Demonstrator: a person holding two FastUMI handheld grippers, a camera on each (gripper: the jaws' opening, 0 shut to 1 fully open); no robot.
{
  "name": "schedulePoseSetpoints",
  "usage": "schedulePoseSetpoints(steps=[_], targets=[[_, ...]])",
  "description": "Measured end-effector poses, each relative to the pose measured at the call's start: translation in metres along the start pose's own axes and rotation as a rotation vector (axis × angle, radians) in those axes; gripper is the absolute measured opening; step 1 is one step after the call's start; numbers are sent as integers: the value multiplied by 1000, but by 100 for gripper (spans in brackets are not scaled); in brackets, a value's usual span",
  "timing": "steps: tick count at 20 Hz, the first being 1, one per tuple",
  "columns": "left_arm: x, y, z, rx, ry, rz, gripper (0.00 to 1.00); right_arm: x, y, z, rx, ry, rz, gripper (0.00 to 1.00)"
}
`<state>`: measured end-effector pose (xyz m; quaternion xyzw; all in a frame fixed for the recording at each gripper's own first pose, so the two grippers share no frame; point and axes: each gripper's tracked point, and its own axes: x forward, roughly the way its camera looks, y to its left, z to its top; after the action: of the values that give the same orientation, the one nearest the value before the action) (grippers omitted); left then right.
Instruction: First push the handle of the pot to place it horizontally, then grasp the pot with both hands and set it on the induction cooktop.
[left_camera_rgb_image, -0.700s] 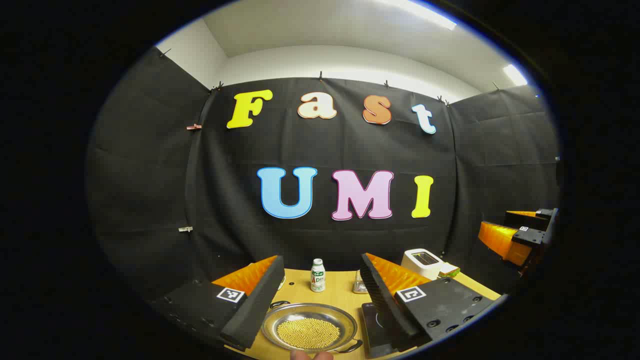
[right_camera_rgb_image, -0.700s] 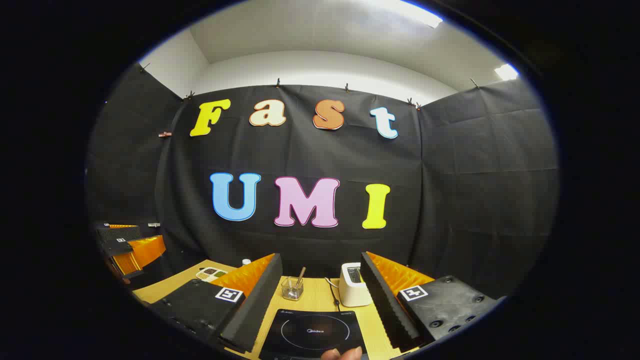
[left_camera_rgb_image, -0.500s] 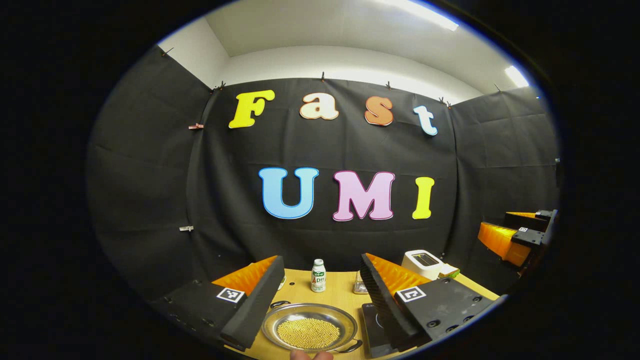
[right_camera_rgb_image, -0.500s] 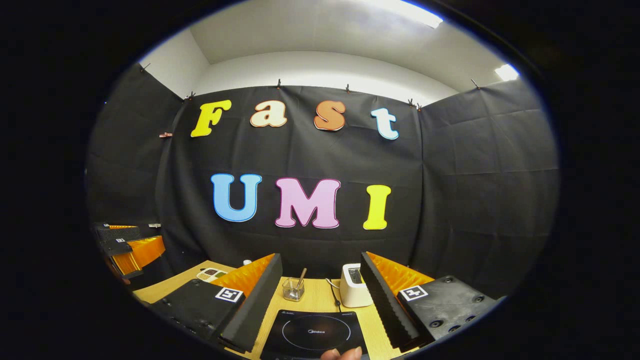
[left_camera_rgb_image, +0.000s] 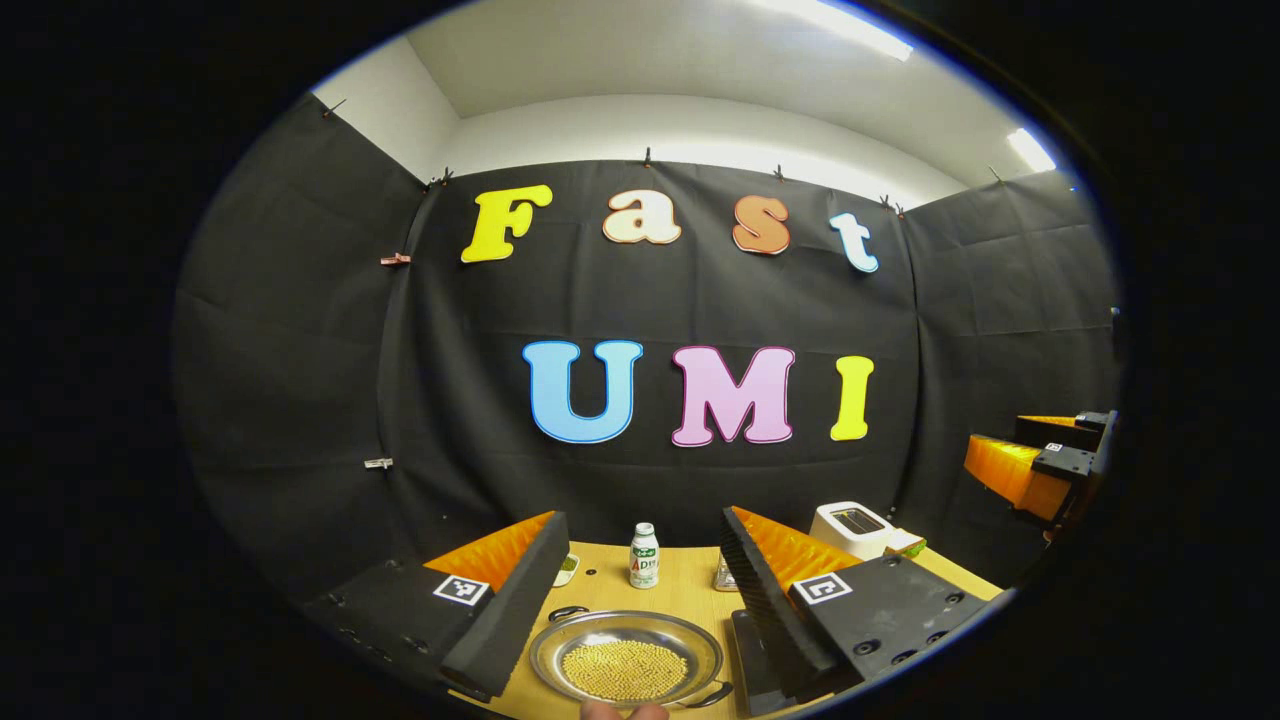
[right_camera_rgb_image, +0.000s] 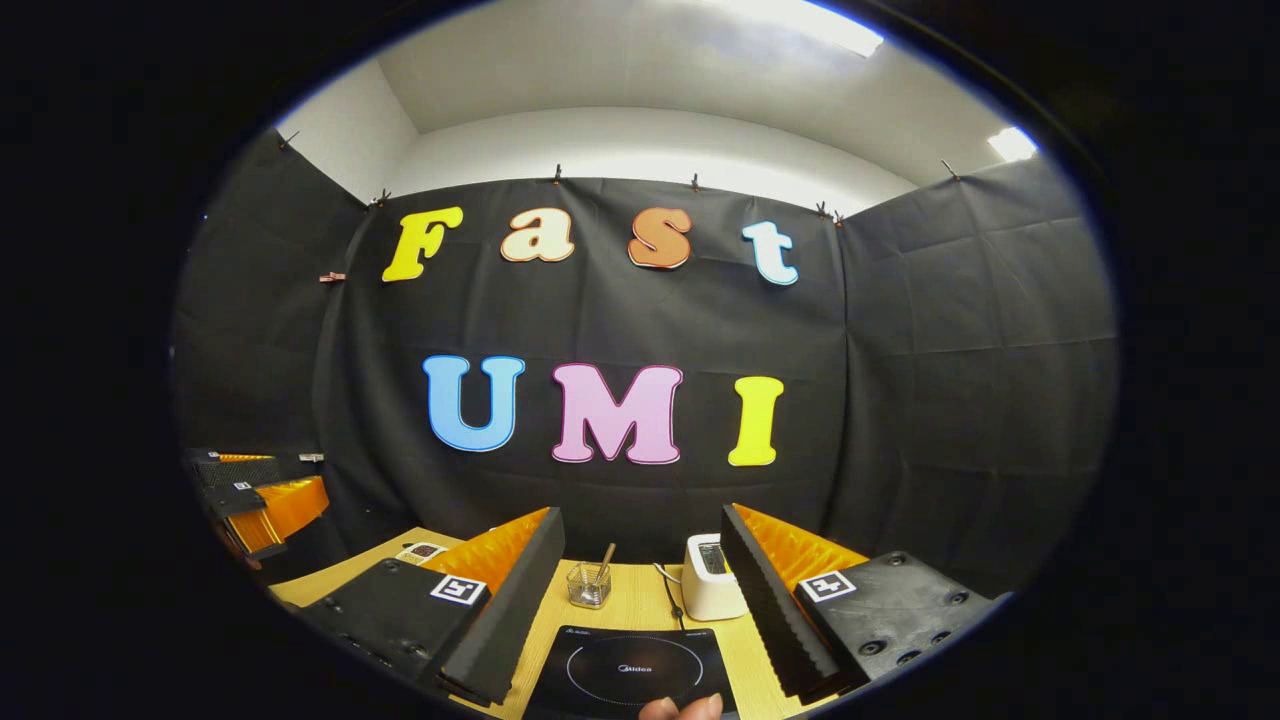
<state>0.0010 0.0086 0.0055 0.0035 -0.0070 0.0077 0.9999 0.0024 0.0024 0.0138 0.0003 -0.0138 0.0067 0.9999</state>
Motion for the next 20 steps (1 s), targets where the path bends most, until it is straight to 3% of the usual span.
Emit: schedulePoseSetpoints(steps=[7, 9, 12, 16, 20], targets=[[0, -4, 4, -9, -9, -6, 94, 1, -3, 1, 5, -1, 2, 97], [0, -3, 8, 6, -18, -2, 90, 0, -4, 2, 8, -4, 2, 97], [5, -13, 4, 25, 9, -41, 52, 0, -8, 2, 0, -4, 0, 97], [2, -20, -16, -43, 85, -96, 5, -1, -14, 1, 8, -3, -8, 97], [-2, -20, -41, -48, 180, -113, 5, -3, -23, -3, -1, -1, -18, 97]])
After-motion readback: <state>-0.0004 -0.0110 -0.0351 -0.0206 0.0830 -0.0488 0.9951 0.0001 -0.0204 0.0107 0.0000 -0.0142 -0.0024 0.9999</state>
